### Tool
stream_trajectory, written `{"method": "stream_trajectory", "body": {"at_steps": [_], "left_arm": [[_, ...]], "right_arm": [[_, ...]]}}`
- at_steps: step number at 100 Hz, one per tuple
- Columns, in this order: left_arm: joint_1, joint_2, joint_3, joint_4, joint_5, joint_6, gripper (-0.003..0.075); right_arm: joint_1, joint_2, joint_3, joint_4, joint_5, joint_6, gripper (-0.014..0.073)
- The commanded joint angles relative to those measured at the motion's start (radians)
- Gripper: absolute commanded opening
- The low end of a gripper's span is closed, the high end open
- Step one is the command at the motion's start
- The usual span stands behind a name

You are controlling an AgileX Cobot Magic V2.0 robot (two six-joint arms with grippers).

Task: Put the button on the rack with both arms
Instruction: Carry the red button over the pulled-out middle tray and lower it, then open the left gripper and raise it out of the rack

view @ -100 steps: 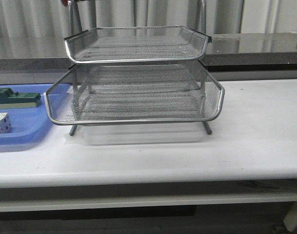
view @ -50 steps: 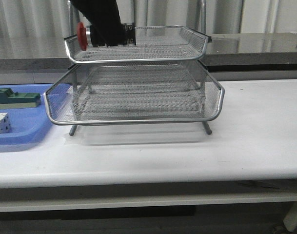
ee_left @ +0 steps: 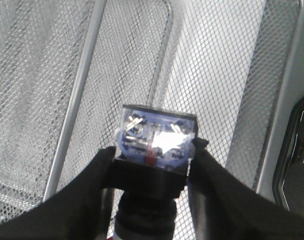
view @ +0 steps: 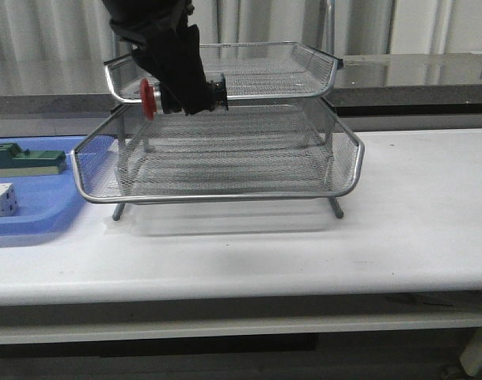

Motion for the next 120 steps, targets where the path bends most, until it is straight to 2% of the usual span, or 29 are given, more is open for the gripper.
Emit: {"method": "stream_trajectory", "body": {"at_steps": [1,22,32,39,56,65,95,120], "left_arm": [[-0.006,-0.014,-0.023,-0.032,-0.054,-0.006,0.001],[-0.006,0.023,-0.022,-0.04,-0.05,-0.006,0.0015],[-0.006,0.023,-0.022,-0.04,-0.05,-0.006,0.0066],[-0.006,0.023,-0.022,-0.04,-0.05,-0.006,0.0143],[-0.006,0.023,-0.022,-0.04,-0.052,-0.006,0.0406],[-0.006,0.023,-0.022,-0.04,-0.052,-0.01,0.0475],[-0.006,0.004,-0.024,-0.04,-0.04,-0.064,0.0482],[0.003,-0.125,-0.024,-0.04,0.024,-0.107,0.0481]], "right_arm": [[-0.002,0.008,-0.024,-0.01,-0.052,-0.004,-0.0071],[-0.002,0.008,-0.024,-0.01,-0.052,-0.004,-0.0071],[-0.002,0.008,-0.024,-0.01,-0.052,-0.004,-0.0071],[-0.002,0.008,-0.024,-0.01,-0.052,-0.004,-0.0071],[-0.002,0.008,-0.024,-0.01,-0.052,-0.004,-0.0071],[-0.002,0.008,-0.024,-0.01,-0.052,-0.004,-0.0071],[-0.002,0.008,-0.024,-0.01,-0.052,-0.004,-0.0071],[-0.002,0.008,-0.024,-0.01,-0.052,-0.004,-0.0071]]}}
